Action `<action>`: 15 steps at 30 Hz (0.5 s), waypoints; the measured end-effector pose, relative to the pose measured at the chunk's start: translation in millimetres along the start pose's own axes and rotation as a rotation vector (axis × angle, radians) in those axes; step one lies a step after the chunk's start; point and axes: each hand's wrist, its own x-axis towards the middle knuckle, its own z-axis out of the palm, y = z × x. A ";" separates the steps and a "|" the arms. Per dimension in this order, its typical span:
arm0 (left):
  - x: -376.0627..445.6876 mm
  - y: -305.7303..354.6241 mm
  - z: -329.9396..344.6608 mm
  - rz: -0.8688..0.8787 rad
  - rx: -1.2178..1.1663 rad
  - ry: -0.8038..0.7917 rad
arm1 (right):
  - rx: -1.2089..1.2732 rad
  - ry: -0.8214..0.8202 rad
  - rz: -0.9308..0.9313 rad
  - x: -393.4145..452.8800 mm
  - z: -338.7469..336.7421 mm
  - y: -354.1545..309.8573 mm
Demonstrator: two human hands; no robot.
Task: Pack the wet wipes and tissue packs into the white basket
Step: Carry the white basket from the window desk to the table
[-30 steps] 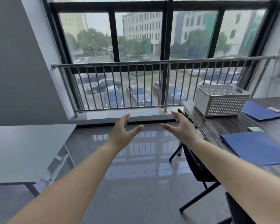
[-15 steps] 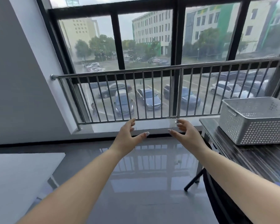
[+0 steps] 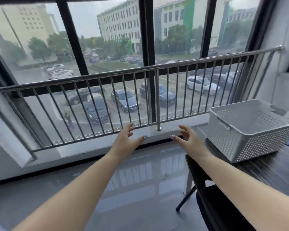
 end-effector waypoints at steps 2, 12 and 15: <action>46.1 2.9 14.8 0.034 -0.006 -0.065 | 0.004 0.072 0.048 22.5 -13.2 9.4; 242.5 43.2 115.9 0.248 -0.045 -0.488 | -0.005 0.742 0.385 80.0 -109.7 55.5; 267.8 53.9 153.3 0.241 -0.085 -0.602 | -0.019 0.867 0.470 81.2 -133.1 72.7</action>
